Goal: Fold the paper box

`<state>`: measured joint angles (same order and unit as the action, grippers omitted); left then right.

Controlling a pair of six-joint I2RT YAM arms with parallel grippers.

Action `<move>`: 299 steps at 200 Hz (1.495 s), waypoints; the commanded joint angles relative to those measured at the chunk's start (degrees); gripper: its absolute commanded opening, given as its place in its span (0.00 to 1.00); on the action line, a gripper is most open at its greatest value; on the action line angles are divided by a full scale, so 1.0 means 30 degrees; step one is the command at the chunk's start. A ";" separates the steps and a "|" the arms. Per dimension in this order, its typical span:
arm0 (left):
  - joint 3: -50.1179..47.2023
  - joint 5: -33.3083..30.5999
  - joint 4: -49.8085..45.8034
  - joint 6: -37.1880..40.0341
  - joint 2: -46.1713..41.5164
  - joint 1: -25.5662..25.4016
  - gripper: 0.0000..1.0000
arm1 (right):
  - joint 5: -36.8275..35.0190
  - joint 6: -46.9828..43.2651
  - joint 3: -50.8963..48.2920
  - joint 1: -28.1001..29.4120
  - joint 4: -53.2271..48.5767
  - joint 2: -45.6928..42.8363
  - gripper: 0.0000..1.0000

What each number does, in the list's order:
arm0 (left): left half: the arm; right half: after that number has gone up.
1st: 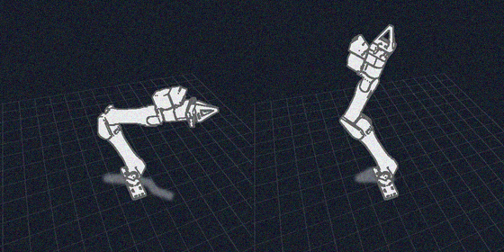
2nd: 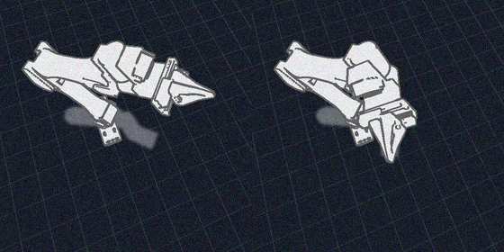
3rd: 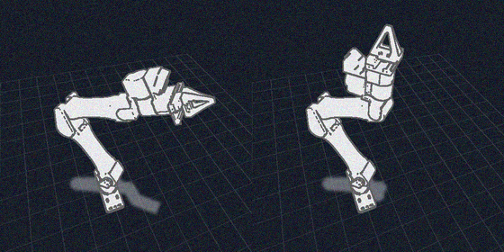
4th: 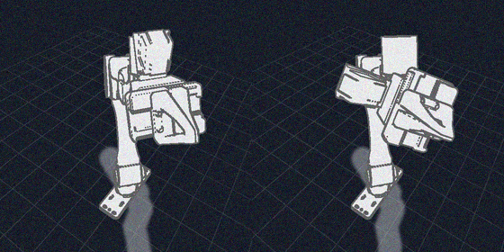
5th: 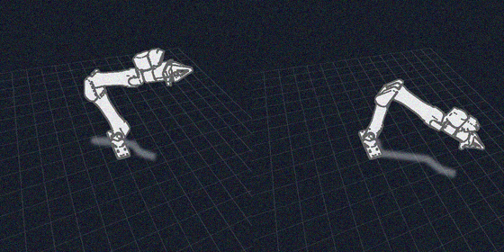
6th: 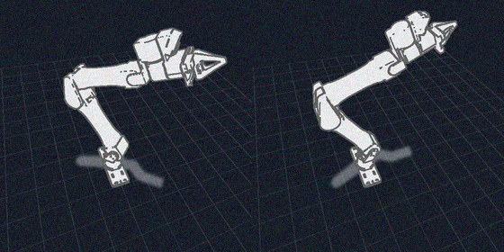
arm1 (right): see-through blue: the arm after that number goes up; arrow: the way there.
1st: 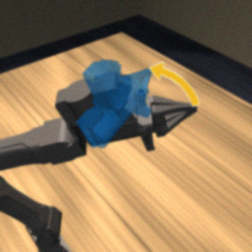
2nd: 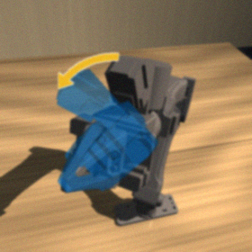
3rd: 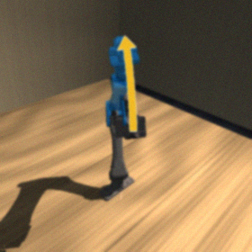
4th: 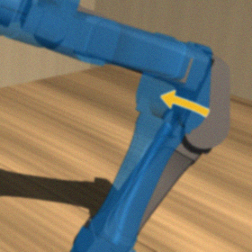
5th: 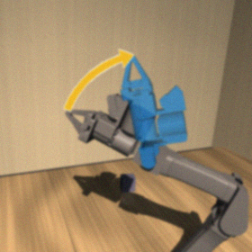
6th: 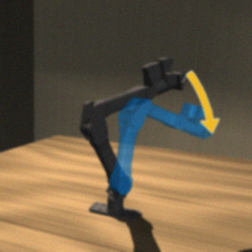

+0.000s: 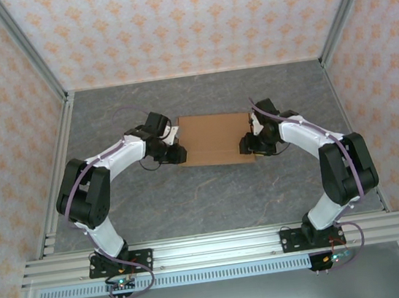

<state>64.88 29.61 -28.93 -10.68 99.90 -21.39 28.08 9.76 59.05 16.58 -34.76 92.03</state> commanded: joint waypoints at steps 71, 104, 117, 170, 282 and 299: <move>-0.0122 -0.0493 -0.0224 -0.0313 -0.0565 -0.0252 0.32 | 0.1091 0.1083 -0.0507 0.0097 0.1246 -0.0411 0.47; 0.0034 -0.2706 -0.0902 -0.0089 -0.0880 -0.0305 0.36 | 0.0578 0.0885 -0.0321 0.0098 0.0815 -0.0412 0.48; 0.0165 -0.2938 -0.1037 0.0011 -0.0845 -0.0304 0.38 | 0.0515 0.0878 -0.0237 0.0091 0.0749 -0.0429 0.48; 0.0236 -0.2159 -0.0346 -0.0116 -0.0171 -0.0393 0.37 | 0.0632 0.0921 -0.0335 0.0091 0.0949 -0.0362 0.48; 0.0082 -0.1870 0.0725 -0.0589 0.0216 -0.0546 0.32 | 0.1441 0.1242 -0.0661 0.0097 0.1700 -0.0145 0.45; 0.0025 -0.1816 0.0837 -0.0629 0.0239 -0.0563 0.31 | 0.1266 0.1206 -0.0671 0.0077 0.1686 -0.0156 0.45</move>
<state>64.79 23.46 -28.58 -11.94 99.26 -22.15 30.89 12.91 57.58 16.56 -31.20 92.01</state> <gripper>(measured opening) 0.311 0.455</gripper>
